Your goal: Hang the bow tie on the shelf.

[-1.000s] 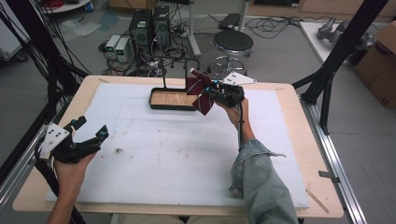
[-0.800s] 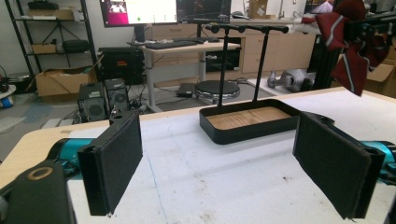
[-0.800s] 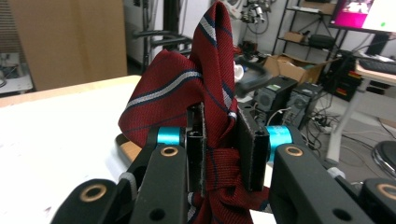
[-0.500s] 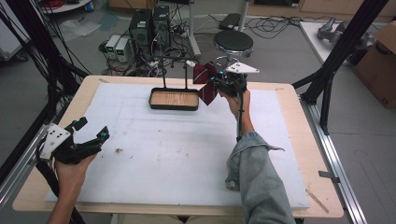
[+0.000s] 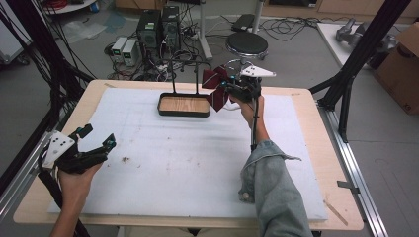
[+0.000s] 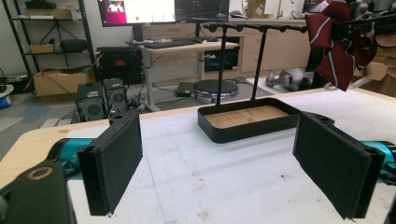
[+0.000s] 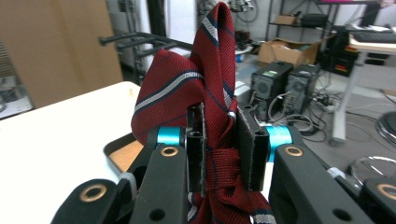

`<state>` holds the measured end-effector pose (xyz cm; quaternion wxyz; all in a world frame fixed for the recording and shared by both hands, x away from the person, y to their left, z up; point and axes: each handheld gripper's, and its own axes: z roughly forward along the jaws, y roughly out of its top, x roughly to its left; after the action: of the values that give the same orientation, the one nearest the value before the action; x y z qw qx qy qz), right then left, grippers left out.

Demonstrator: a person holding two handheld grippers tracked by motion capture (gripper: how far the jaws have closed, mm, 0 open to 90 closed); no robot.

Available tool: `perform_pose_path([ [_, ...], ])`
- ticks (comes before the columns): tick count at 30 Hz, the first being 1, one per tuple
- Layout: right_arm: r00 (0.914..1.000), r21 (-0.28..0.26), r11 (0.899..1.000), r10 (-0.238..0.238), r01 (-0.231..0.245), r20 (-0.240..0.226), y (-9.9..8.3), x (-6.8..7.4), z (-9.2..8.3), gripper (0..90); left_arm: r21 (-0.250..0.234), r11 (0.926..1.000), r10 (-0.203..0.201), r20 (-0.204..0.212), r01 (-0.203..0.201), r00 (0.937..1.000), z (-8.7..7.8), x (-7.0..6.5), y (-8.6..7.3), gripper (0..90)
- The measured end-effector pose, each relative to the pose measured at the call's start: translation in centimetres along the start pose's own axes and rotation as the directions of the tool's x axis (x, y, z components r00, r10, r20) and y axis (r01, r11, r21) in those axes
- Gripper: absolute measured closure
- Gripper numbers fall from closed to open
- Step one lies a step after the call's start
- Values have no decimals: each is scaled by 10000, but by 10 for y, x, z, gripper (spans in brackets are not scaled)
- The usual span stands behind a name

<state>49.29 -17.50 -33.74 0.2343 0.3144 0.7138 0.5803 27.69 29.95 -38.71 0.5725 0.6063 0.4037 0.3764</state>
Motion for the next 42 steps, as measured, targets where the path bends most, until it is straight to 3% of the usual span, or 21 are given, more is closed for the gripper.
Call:
perform_pose_path([
  [1,10000,0,10000,0,0,0,0,0,0,756,-27,10000,-9,-2,9,10000,0,0,0,161],
  [4,9983,-200,9997,-153,142,-570,6,7,0,756,-13,10000,8,4,-8,10000,0,0,0,160],
  [11,9945,-349,9979,-568,539,-885,21,20,10,756,61,10000,27,49,-27,10000,2,-1,-2,160],
  [19,9951,-306,9956,-894,882,-420,33,19,24,756,101,9999,42,51,-43,10000,-1,-1,-3,161],
  [27,9980,-514,9970,-565,578,271,37,4,37,756,196,9998,42,-42,-41,10000,-6,0,-6,161],
  [33,9961,-342,9994,-84,114,874,35,-11,42,755,252,9997,65,-90,-63,9999,-10,1,-8,161],
  [34,9949,-58,10000,-67,73,1004,33,-13,43,755,262,9996,79,-99,-76,9999,-11,1,-8,161],
  [37,9926,137,9998,92,-109,1207,29,-16,44,754,259,9996,70,-76,-68,9999,-11,0,-7,161],
  [40,9942,39,9992,382,-388,1004,27,-18,44,754,245,9996,103,-42,-102,9999,-10,0,-7,161],
  [42,9954,-73,9996,271,-265,917,31,-14,43,754,285,9995,97,-24,-96,9999,-10,0,-8,160],
])
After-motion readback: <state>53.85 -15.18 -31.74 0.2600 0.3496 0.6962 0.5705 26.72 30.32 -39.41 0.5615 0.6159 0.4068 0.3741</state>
